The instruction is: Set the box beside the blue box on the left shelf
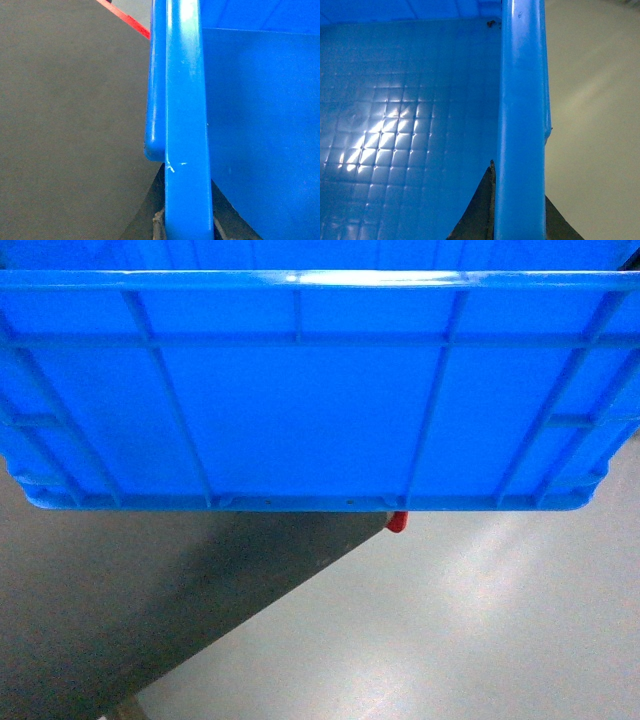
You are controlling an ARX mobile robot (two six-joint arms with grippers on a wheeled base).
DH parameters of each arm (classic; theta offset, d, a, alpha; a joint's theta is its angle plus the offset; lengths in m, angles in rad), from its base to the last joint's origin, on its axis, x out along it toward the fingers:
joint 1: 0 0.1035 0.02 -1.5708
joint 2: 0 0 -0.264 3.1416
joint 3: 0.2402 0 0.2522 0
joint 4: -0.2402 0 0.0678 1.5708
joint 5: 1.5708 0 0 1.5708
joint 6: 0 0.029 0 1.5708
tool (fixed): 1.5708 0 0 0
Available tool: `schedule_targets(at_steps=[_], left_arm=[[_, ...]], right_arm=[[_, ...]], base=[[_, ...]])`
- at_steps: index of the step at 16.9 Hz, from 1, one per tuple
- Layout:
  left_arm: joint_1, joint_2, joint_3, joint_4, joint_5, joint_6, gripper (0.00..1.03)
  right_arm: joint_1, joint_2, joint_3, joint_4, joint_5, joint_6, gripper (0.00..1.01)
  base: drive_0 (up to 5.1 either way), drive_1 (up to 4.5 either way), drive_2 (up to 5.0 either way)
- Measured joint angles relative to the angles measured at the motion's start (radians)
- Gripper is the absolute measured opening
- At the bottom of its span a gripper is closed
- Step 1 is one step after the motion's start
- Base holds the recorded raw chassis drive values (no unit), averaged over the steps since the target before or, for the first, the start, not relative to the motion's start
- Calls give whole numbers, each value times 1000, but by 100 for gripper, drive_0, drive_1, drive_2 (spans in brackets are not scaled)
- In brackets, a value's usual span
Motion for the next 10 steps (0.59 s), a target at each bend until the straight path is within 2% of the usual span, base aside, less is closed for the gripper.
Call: schedule_targets(at_steps=[10], left_arm=[[0, 0, 0, 0, 0, 0, 6]], right_arm=[[0, 0, 0, 0, 0, 0, 8]], base=[[-170, -170, -170]])
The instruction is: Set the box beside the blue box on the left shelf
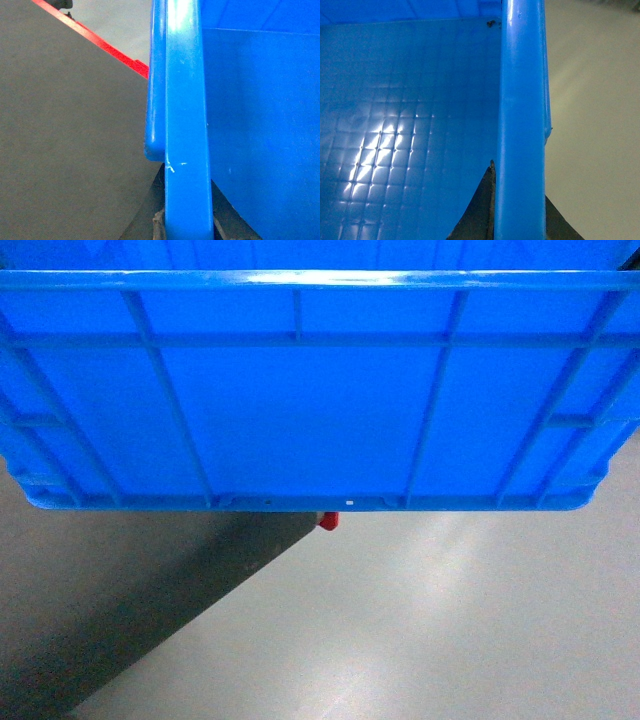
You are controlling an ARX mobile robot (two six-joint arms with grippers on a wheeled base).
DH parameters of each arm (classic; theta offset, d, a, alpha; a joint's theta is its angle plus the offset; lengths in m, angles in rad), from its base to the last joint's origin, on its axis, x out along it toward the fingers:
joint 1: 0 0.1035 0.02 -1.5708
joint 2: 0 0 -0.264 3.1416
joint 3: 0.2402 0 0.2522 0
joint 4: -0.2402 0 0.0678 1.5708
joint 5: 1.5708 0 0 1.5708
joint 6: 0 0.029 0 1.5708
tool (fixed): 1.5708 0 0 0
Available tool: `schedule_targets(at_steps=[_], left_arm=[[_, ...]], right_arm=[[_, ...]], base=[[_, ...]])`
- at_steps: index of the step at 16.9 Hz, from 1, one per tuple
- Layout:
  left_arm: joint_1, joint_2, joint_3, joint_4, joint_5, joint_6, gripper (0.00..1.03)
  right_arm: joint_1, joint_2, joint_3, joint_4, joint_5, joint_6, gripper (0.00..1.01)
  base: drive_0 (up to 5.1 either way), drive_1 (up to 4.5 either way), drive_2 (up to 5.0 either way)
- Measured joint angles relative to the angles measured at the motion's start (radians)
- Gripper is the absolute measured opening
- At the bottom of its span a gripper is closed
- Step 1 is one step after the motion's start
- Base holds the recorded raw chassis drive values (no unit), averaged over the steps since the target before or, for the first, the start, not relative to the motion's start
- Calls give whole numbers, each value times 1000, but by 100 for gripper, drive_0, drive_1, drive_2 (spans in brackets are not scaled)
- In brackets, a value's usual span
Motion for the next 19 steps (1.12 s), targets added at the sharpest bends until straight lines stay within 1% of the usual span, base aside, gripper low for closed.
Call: schedule_targets(at_steps=[19], left_arm=[[0, 0, 0, 0, 0, 0, 6]], right_arm=[[0, 0, 0, -2, 0, 0, 8]], base=[[-160, -160, -160]])
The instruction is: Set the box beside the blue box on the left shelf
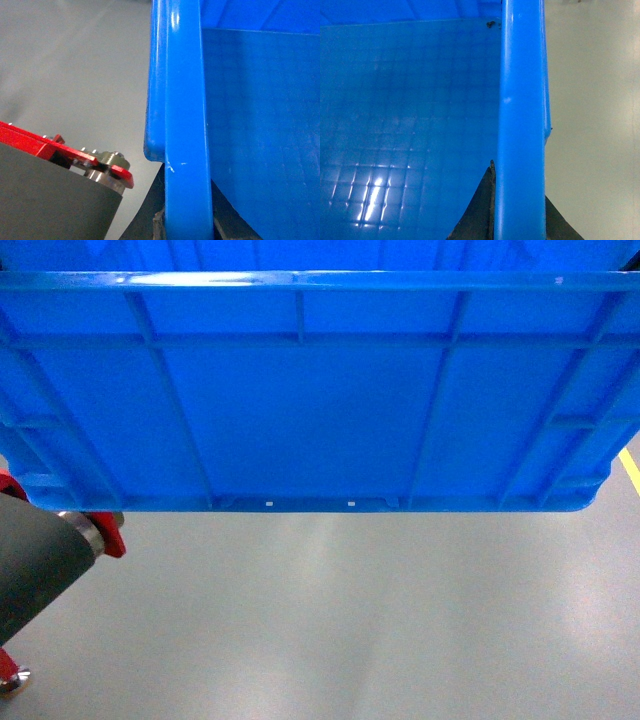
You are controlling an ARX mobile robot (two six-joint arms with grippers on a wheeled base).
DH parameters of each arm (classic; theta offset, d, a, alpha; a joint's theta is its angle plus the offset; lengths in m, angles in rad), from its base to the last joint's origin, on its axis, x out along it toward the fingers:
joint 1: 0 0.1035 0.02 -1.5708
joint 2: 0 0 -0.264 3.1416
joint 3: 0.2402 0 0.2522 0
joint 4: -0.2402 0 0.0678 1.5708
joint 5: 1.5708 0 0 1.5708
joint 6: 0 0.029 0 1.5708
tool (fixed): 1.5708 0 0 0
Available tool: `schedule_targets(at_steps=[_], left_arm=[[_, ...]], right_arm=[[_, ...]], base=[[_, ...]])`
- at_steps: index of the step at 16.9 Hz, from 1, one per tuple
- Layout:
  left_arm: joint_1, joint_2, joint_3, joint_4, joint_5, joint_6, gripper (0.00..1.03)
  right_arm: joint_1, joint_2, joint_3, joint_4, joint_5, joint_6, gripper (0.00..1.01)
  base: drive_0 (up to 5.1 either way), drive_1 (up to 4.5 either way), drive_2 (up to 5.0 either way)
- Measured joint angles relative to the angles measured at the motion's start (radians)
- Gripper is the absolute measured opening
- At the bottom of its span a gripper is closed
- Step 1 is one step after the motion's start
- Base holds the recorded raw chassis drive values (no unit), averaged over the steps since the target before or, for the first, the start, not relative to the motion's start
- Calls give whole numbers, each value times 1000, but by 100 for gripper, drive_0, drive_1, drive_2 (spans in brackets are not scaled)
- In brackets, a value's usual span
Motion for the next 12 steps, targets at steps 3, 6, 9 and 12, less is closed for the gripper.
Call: schedule_targets(at_steps=[3, 6, 9, 12], left_arm=[[0, 0, 0, 0, 0, 0, 6], [0, 0, 0, 0, 0, 0, 6], [0, 0, 0, 0, 0, 0, 6], [0, 0, 0, 0, 0, 0, 6]], right_arm=[[0, 0, 0, 2, 0, 0, 8], [0, 0, 0, 2, 0, 0, 8], [0, 0, 0, 2, 0, 0, 8], [0, 0, 0, 2, 0, 0, 8]], base=[[-148, -148, -148], [-154, -154, -154], [-164, -164, -164], [-166, -166, -166]])
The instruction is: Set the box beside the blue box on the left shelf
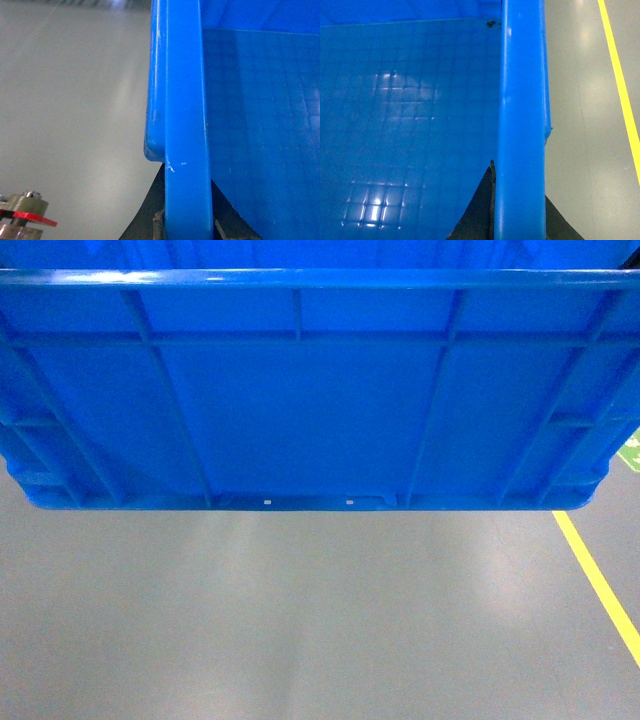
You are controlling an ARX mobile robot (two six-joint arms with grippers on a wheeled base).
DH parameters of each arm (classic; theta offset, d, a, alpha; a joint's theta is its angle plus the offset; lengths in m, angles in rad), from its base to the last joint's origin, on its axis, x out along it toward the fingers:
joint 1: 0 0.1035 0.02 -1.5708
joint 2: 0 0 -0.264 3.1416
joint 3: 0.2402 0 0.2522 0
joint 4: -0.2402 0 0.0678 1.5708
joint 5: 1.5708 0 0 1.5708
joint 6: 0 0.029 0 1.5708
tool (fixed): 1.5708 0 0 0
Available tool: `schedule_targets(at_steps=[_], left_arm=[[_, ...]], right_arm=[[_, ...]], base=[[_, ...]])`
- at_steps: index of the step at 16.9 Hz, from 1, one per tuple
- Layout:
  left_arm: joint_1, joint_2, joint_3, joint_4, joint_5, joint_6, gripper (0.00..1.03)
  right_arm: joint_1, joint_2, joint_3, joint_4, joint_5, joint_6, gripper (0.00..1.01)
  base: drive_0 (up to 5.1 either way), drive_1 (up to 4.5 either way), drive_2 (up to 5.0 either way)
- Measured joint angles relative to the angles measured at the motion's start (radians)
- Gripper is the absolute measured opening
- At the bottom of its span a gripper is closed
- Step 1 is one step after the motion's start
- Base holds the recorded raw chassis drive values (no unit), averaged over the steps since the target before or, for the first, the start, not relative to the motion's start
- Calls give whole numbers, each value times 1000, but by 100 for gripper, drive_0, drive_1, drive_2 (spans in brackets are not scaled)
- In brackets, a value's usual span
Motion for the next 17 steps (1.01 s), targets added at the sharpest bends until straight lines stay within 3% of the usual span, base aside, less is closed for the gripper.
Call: schedule_targets(at_steps=[3, 17], left_arm=[[0, 0, 0, 0, 0, 0, 6], [0, -2, -1, 0, 3, -2, 6]], right_arm=[[0, 0, 0, -1, 0, 0, 8], [0, -7, -2, 2, 3, -1, 8]], base=[[-168, -168, -168], [-2, 419, -424]])
